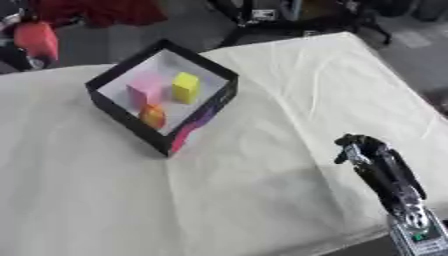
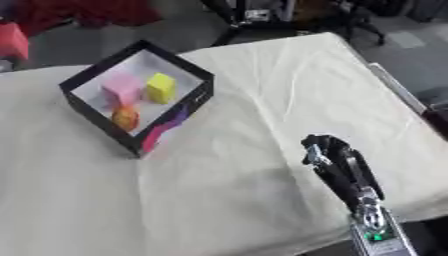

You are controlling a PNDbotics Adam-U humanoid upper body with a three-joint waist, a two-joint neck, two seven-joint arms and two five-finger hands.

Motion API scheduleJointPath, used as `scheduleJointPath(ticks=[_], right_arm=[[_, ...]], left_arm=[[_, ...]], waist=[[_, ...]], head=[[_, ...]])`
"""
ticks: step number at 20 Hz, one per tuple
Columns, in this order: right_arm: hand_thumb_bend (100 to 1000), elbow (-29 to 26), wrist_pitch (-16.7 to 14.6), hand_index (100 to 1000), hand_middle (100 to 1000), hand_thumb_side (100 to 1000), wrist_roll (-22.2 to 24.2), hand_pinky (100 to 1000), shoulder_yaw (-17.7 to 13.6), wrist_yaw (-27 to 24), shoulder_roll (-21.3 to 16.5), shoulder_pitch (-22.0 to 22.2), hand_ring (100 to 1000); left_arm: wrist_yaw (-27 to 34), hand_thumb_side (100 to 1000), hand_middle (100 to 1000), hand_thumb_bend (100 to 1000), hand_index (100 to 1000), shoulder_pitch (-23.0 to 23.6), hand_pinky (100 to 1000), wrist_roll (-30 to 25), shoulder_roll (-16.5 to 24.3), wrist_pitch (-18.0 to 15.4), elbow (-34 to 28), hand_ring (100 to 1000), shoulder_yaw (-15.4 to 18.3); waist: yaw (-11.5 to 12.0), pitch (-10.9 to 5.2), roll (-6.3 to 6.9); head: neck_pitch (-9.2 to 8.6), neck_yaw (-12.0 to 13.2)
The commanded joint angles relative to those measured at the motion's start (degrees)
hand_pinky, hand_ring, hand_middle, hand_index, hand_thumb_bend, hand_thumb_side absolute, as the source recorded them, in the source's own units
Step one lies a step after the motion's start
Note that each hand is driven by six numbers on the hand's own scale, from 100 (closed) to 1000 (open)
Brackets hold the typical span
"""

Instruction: Pick up objects on the table and place them in the box.

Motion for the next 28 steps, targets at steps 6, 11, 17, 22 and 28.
scheduleJointPath(ticks=[6,11,17,22,28], right_arm=[[100,-0.73,-0.26,630,418,657,0.47,710,0.13,-0.06,-0.9,-0.63,512],[100,-0.76,-0.29,631,418,654,0.54,710,0.14,-0.2,-0.9,-0.79,512],[100,-0.74,-0.29,631,418,653,0.45,710,-0.01,-0.19,-0.93,-0.77,512],[100,-0.65,-0.23,630,419,660,0.28,710,-0.22,-0.16,-0.96,-0.62,513],[100,-0.67,-0.24,630,419,650,-0.38,710,-0.92,0.02,-1.08,-0.59,513]], left_arm=[[7.62,371,575,267,737,0.4,671,-5.3,-8.16,-7.93,-4.21,559,-8.29],[5.8,618,725,539,860,2.16,729,-6.03,-9.83,-8.09,-4.41,692,-10.23],[2.03,817,828,682,914,3.33,775,-2.63,-6.73,-7.54,-7.34,776,-10.75],[7.39,808,779,440,879,8.34,754,5.38,1.67,-3.53,-19.71,726,-7.44],[38.43,767,656,183,799,27.85,721,17.07,7.14,8.15,-43.85,620,4.41]], waist=[[-0.66,-0.94,-0.85],[-0.7,-1.05,-0.86],[-0.33,-1.16,-0.76],[0.61,-1.44,-0.45],[1.97,-1.65,0.24]], head=[[-0.11,0.21],[-0.11,0.07],[-0.11,-0.19],[-0.11,0.02],[-0.11,0.84]])
